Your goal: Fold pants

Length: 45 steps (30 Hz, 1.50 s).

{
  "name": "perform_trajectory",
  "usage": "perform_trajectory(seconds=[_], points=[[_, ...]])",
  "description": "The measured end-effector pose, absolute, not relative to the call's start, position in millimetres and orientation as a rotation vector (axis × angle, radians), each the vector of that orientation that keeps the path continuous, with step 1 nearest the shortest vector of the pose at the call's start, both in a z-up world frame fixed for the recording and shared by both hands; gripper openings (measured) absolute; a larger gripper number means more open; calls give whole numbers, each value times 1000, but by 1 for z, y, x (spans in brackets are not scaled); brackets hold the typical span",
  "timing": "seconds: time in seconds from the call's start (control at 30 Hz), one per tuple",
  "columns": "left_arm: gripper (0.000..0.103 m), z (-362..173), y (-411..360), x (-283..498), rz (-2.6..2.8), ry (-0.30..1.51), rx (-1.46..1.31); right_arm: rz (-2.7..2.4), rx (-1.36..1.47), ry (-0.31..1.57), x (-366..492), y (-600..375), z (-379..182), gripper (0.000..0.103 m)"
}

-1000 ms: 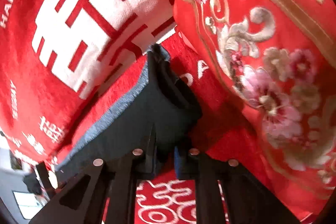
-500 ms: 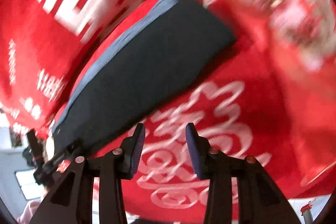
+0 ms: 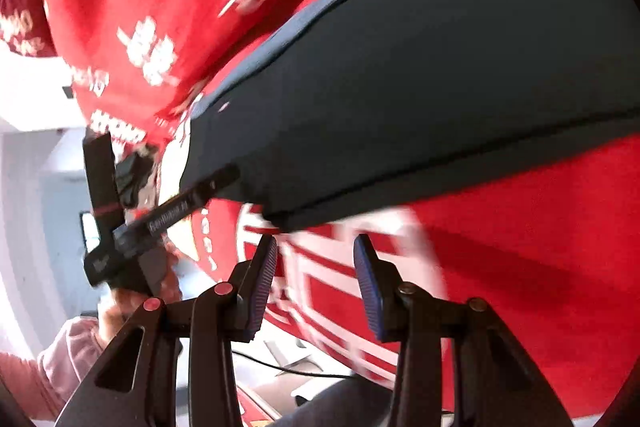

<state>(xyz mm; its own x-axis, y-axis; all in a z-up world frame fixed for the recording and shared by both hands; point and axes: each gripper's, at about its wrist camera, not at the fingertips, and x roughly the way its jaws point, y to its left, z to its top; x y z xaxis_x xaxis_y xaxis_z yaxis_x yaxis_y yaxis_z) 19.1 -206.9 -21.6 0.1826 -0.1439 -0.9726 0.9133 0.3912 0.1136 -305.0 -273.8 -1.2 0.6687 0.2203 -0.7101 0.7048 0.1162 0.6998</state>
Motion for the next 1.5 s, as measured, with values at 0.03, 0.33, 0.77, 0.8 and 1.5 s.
perform_trajectory(seconds=[0.03,0.33,0.77,0.8,1.5], points=[[84,-23,-206,38,-882,1108,870,-408,1436,826,-289,-270,-5,44],[91,-61,-201,114,-871,1040,873,-425,1428,799,-229,-266,-34,44],[94,-63,-174,136,-928,1089,826,-468,1376,923,-218,-250,-31,7],[94,-62,-174,135,-916,1085,838,-471,1381,946,-220,-246,-38,7],[85,-60,-204,-77,-1232,994,999,-740,1028,1115,-293,-313,12,35]])
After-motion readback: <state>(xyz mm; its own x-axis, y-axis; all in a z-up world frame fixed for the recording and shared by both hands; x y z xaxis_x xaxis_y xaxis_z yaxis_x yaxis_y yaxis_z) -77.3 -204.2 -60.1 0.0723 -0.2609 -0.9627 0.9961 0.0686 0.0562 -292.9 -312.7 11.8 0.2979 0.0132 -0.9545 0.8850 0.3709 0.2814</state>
